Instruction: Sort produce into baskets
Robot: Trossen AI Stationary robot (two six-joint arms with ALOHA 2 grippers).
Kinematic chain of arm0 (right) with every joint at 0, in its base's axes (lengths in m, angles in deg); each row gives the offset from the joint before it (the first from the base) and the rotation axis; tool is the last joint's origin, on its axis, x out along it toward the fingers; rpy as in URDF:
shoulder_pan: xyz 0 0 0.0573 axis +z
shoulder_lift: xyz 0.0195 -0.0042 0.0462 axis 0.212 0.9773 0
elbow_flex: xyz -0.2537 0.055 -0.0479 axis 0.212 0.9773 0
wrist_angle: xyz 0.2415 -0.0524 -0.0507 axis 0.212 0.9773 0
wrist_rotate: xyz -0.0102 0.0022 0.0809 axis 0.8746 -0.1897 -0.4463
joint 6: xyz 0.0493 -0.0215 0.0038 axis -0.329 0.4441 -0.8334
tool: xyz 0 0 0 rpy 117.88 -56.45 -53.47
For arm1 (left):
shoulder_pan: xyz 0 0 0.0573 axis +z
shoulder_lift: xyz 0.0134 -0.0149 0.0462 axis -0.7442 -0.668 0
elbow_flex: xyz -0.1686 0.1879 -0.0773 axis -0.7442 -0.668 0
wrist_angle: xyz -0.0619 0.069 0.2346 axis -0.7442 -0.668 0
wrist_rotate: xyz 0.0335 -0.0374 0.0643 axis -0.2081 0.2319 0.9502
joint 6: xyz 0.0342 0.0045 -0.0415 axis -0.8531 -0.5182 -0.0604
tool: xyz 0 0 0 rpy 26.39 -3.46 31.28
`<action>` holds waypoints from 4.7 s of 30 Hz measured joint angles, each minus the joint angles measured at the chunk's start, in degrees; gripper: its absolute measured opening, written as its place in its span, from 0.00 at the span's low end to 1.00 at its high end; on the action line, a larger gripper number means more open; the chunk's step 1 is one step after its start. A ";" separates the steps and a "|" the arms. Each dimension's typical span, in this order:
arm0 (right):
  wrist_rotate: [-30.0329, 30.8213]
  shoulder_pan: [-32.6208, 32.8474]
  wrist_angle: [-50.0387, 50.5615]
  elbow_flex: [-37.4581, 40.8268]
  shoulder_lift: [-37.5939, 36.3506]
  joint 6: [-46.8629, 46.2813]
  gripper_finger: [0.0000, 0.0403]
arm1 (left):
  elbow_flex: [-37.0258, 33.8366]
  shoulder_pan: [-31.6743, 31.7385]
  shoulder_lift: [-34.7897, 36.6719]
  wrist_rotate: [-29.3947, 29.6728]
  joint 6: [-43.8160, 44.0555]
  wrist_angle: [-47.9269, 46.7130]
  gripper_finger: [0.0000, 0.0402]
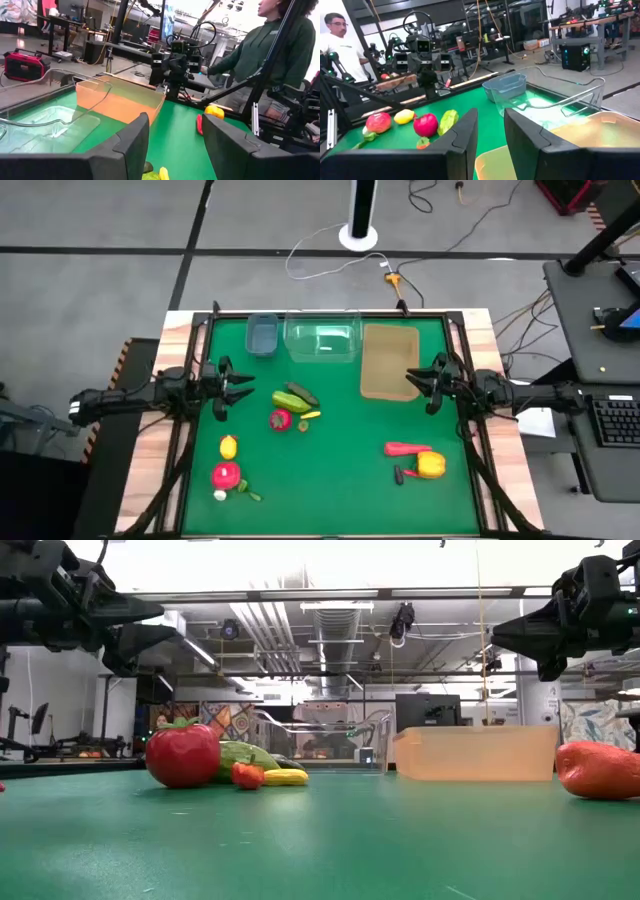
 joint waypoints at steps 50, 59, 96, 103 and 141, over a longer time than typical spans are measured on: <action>-0.01 -0.02 0.00 0.01 0.00 0.00 0.21 | 0.02 0.00 0.00 -0.02 0.00 0.00 0.41; -0.23 -0.01 0.00 0.01 -0.02 -1.24 0.20 | 0.02 0.00 0.00 0.00 0.00 0.00 0.41; 25.52 -0.01 8.11 -26.91 20.45 -26.98 0.15 | 0.00 0.00 0.00 4.29 31.62 2.90 0.41; 25.67 -0.08 8.16 -30.64 25.28 -20.11 0.15 | 0.00 -0.04 -0.05 7.92 45.98 3.94 0.41; 16.21 -0.13 8.11 -33.48 27.02 -16.83 0.15 | 48.72 -16.46 -63.58 6.01 30.12 -45.89 0.65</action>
